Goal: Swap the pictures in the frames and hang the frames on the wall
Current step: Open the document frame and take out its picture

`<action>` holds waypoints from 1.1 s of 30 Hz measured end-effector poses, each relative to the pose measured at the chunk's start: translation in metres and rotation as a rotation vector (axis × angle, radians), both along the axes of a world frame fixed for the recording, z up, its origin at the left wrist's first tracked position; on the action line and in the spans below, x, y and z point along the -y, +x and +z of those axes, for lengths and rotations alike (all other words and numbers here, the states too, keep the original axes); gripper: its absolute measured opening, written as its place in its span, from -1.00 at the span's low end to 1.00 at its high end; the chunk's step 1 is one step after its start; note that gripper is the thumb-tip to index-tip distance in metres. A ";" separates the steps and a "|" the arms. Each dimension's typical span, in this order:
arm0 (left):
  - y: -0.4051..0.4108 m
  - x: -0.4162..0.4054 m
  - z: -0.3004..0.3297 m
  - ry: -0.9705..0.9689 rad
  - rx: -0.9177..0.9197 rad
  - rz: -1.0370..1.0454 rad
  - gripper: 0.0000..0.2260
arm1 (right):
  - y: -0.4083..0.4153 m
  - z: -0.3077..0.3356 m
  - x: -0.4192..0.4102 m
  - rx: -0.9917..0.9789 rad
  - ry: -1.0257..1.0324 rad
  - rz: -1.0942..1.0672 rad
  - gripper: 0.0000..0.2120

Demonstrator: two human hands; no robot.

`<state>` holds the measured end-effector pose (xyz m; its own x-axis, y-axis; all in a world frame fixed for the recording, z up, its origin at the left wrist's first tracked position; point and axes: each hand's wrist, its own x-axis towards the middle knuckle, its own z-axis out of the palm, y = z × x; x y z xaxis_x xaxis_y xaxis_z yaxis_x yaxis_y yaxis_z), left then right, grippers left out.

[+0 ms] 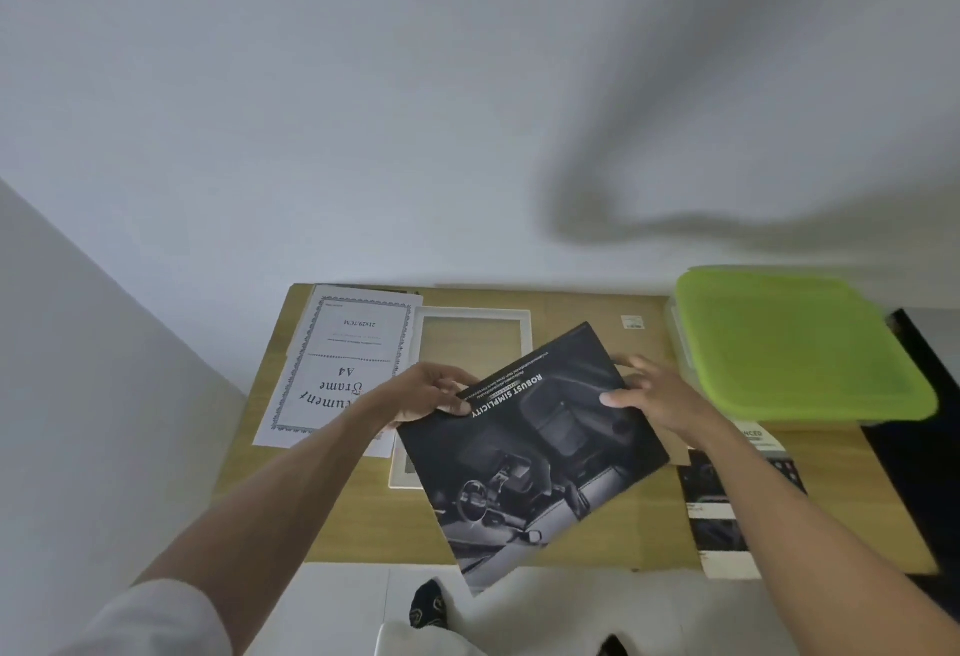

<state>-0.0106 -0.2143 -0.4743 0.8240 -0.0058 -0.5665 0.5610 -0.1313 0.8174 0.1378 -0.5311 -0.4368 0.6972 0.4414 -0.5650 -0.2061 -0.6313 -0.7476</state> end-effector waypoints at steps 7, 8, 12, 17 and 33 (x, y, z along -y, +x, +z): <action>0.013 0.073 -0.009 0.036 -0.183 -0.030 -0.70 | 0.012 -0.021 0.109 -0.112 0.110 -0.216 -0.56; 0.015 0.088 -0.012 0.005 -0.203 0.007 -0.71 | 0.015 -0.027 0.131 -0.122 0.107 -0.237 -0.56; 0.034 0.155 -0.024 -0.073 -0.161 0.192 -0.74 | 0.021 -0.041 0.203 -0.157 0.112 -0.345 -0.57; 0.057 0.239 -0.041 -0.041 -0.144 0.326 -0.84 | 0.027 -0.057 0.280 -0.188 0.045 -0.349 -0.40; 0.117 0.397 -0.060 0.831 0.137 -0.010 -0.42 | 0.065 -0.087 0.351 0.386 -0.430 -0.291 -0.48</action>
<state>0.1065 -0.6109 -0.5345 0.8879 0.3614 -0.2846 0.4595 -0.7247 0.5134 0.2025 -0.8822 -0.5242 0.9427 -0.0060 -0.3337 -0.1805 -0.8501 -0.4947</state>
